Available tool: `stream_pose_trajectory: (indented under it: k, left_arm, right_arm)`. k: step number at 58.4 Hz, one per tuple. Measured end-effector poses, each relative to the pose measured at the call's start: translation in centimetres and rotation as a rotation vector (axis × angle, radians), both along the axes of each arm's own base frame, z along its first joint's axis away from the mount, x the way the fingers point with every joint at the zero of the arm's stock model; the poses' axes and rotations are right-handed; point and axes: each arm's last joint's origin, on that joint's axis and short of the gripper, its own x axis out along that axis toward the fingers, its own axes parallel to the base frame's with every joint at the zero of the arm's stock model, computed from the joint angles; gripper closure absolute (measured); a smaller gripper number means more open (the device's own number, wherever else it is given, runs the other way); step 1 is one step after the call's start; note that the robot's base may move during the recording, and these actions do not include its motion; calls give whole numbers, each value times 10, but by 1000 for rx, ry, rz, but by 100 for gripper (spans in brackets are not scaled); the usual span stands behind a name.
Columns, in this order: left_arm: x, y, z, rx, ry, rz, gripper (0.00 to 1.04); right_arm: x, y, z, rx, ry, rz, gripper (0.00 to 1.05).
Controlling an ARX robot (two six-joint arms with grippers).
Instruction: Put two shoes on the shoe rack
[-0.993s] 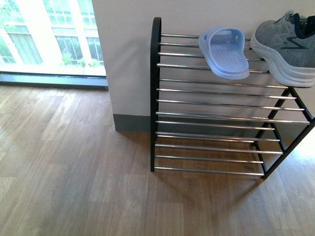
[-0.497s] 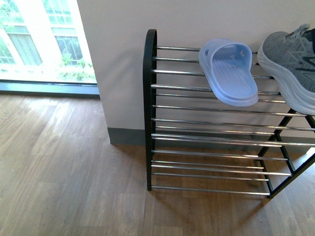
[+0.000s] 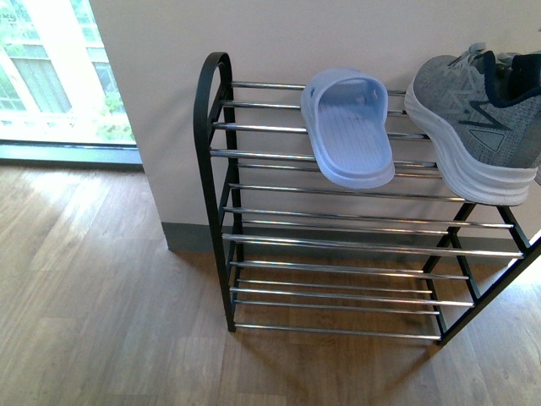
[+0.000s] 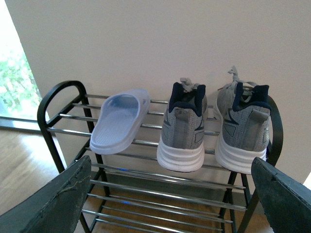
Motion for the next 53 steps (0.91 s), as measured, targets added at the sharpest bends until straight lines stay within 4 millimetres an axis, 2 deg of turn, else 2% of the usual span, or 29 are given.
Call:
stream_pose_trajectory:
  k: [32,37,41,46,53]
  left_arm:
    - [0,0,0,2,0,4,103]
    - [3,-3,1,-25,-103,110,103]
    - [14,-14,16,-86,-194,155,103]
    - [38,-36,34,-167,-137,78,103]
    - [71,-64,49,-241,-70,-5,103]
  right_arm:
    - [0,0,0,0,0,0,9]
    - [0,0,0,0,0,0,9]
    - [0,0,0,0,0,2,9]
    - [0,0,0,0,0,3,9]
    - [0,0,0,0,0,3,9]
